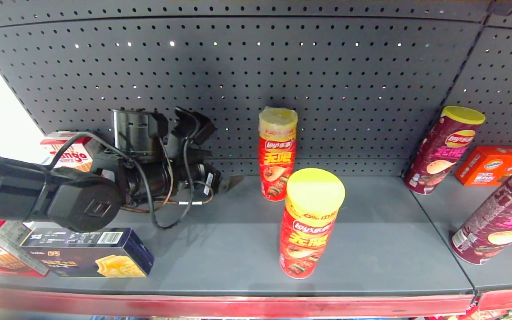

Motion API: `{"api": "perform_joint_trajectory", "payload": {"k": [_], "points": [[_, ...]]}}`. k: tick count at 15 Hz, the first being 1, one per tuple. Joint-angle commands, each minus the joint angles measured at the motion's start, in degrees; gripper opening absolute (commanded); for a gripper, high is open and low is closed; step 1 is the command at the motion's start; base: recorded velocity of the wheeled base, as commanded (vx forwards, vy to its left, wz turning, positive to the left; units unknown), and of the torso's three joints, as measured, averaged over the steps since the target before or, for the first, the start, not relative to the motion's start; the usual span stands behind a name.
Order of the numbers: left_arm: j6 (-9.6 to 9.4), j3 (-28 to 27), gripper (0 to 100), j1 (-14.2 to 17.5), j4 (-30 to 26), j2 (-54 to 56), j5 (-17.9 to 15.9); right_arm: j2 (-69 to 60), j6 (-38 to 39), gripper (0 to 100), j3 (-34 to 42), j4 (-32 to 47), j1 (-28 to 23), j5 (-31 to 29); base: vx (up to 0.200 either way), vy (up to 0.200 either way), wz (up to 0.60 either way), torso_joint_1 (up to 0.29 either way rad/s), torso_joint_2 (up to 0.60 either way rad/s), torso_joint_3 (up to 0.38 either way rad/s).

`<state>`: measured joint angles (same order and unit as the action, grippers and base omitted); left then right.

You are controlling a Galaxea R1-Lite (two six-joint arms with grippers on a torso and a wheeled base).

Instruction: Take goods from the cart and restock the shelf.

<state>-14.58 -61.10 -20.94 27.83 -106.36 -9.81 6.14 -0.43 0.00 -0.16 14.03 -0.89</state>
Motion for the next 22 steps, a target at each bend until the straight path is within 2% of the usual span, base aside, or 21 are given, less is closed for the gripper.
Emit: {"api": "perform_joint_trajectory", "payload": {"k": [1, 2, 3, 7, 10, 20, 22], "points": [[-1.42, 2.39, 100, -1.12, 0.03, 0.89, 3.84, 0.1, -0.01, 100, 0.0, -0.02, 0.03, 0.01, 0.0, 0.0, 0.0, 0.0, 0.0, 0.0], [-1.68, 1.77, 100, -1.38, 0.03, 0.63, 6.56, 0.1, -0.01, 100, 0.0, -0.02, 0.03, 0.01, 0.0, 0.0, 0.0, 0.0, 0.0, 0.0], [-1.59, 0.37, 100, -1.56, 0.12, -0.16, 7.7, 0.1, -0.01, 100, 0.0, -0.02, 0.03, 0.01, 0.0, 0.0, 0.0, 0.0, 0.0, 0.0], [-1.24, -5.52, 100, -4.11, 0.38, -4.99, 10.25, 0.1, -0.01, 100, 0.0, -0.02, 0.03, 0.01, 0.0, 0.0, 0.0, 0.0, 0.0, 0.0], [-1.33, -7.46, 100, -4.98, 0.47, -7.19, 12.45, 0.1, -0.01, 100, 0.0, -0.02, 0.03, 0.01, 0.0, 0.0, 0.0, 0.0, 0.0, 0.0], [-1.24, -9.48, 100, -5.42, 0.56, -9.48, 12.98, 0.1, -0.01, 100, 0.0, -0.02, 0.03, 0.01, 0.0, 0.0, 0.0, 0.0, 0.0, 0.0], [-1.24, -9.39, 100, -6.3, 0.56, -9.39, 12.89, 0.1, -0.01, 100, 0.0, -0.02, 0.03, 0.01, 0.0, 0.0, 0.0, 0.0, 0.0, 0.0]]}}
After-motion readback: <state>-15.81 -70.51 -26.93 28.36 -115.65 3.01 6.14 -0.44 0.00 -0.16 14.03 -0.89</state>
